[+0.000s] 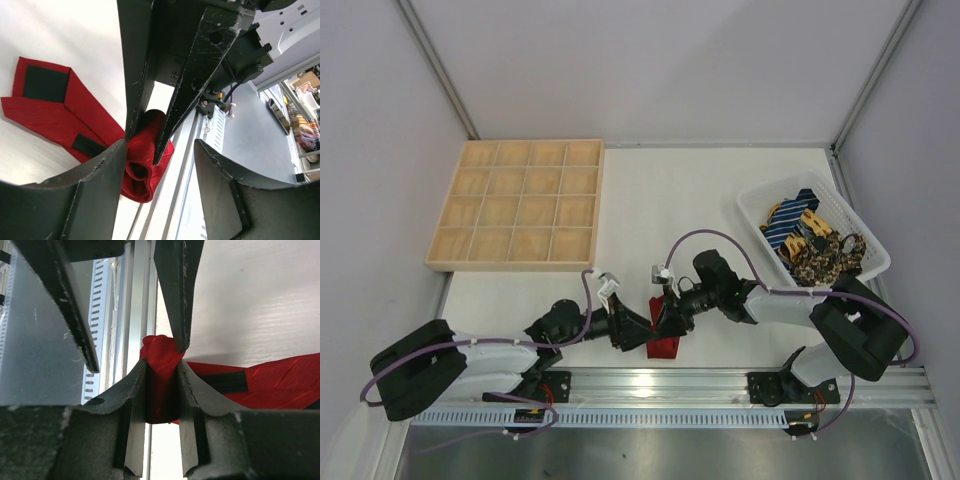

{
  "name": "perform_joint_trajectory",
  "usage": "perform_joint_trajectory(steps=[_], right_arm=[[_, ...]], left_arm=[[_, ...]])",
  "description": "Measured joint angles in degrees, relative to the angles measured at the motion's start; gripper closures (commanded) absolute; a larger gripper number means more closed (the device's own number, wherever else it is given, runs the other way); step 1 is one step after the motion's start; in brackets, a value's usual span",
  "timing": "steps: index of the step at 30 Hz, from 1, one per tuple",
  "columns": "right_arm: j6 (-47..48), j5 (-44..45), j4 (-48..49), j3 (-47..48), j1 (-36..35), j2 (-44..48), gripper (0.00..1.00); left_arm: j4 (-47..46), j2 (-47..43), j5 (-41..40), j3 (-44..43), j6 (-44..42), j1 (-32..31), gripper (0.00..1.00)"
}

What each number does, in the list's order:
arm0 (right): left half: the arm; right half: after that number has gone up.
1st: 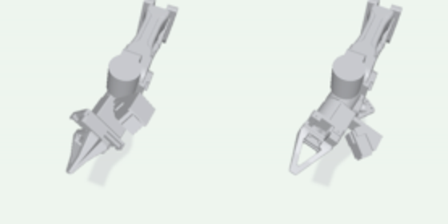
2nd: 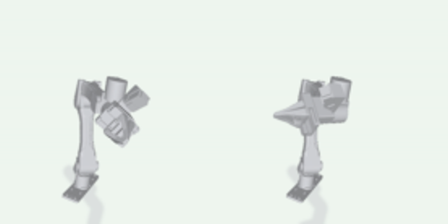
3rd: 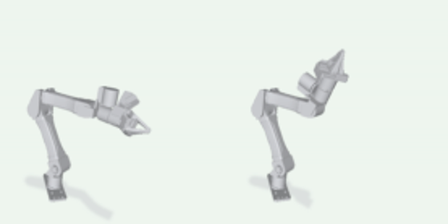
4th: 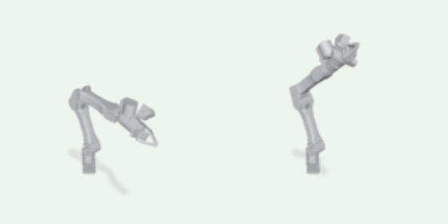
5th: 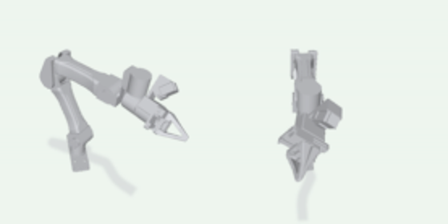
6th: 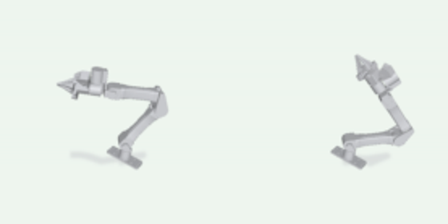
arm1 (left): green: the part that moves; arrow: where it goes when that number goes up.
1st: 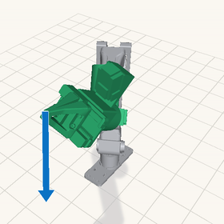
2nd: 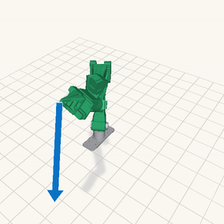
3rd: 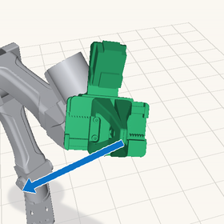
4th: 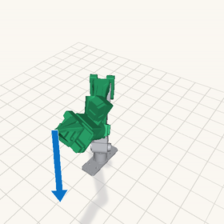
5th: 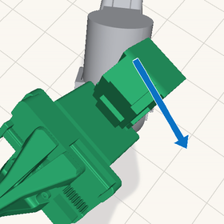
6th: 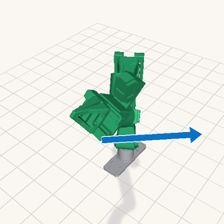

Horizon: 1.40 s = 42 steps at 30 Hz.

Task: Roll the ties
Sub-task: Roll the tie

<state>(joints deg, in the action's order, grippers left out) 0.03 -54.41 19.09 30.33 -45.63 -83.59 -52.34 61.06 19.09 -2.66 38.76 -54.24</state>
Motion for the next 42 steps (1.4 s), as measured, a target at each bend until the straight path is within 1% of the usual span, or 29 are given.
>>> perform_joint_trajectory(steps=[3,6,14,17,19,21,23,24,25,28,30,31,35,37,39,42], right_arm=[[0.0,0.0,-0.2,-0.2,0.0,0.7,1.0],[0.0,0.0,-0.2,-0.3,0.0,1.3,1.0],[0.0,0.0,0.1,-1.3,0.0,2.1,1.0],[-0.1,0.0,0.2,-1.5,0.0,2.3,1.0],[-0.4,0.0,0.2,-1.5,0.0,2.3,1.0],[-0.5,0.1,0.2,-1.6,0.0,2.6,1.0],[-0.5,0.2,0.2,-1.7,0.0,3.0,1.0],[-0.5,0.2,0.2,-1.7,0.0,3.2,1.0],[-0.5,0.2,0.1,-1.7,0.0,3.4,1.0],[-0.5,0.7,0.1,-1.8,0.0,3.6,1.0],[-0.4,1.2,0.1,-1.8,0.0,3.6,1.0],[-0.4,1.5,0.0,-1.9,0.0,3.6,1.0],[-0.3,1.9,-0.1,-2.1,0.0,3.6,1.0],[-0.3,1.9,-0.4,-2.1,0.0,3.6,1.0],[-0.4,1.9,-0.3,-2.1,0.0,3.6,1.0],[-0.4,1.9,0.1,-2.1,0.0,3.6,1.0]], left_arm=[[-2.8,2.7,0.7,0.0,0.2,0.0,0.37],[-4.3,2.7,0.8,0.0,0.2,0.0,0.36],[-1.6,-2.9,0.8,0.0,0.1,0.0,0.28],[-0.1,-2.5,0.8,0.0,-0.3,0.0,0.28],[0.0,-0.3,0.9,0.0,-0.3,0.0,0.28],[-0.7,3.2,1.1,0.0,-0.2,0.0,0.3],[-3.5,7.7,1.4,0.0,0.2,0.0,0.34],[-5.1,10.2,1.7,0.0,0.3,0.0,0.36],[-7.3,12.7,2.1,0.1,0.5,0.0,0.4],[-14.5,19.5,3.1,0.1,2.1,0.0,0.43],[-17.3,23.2,3.8,0.0,3.2,0.0,0.45],[-18.4,25.1,4.2,0.0,3.7,0.0,0.48],[-21.1,32.0,5.3,0.0,5.3,-0.1,0.53],[-20.9,33.2,5.3,0.0,5.4,-0.3,0.55],[-20.5,32.0,5.2,0.0,5.4,-0.3,0.55],[-19.0,25.5,5.0,0.2,4.8,-0.3,0.52]])
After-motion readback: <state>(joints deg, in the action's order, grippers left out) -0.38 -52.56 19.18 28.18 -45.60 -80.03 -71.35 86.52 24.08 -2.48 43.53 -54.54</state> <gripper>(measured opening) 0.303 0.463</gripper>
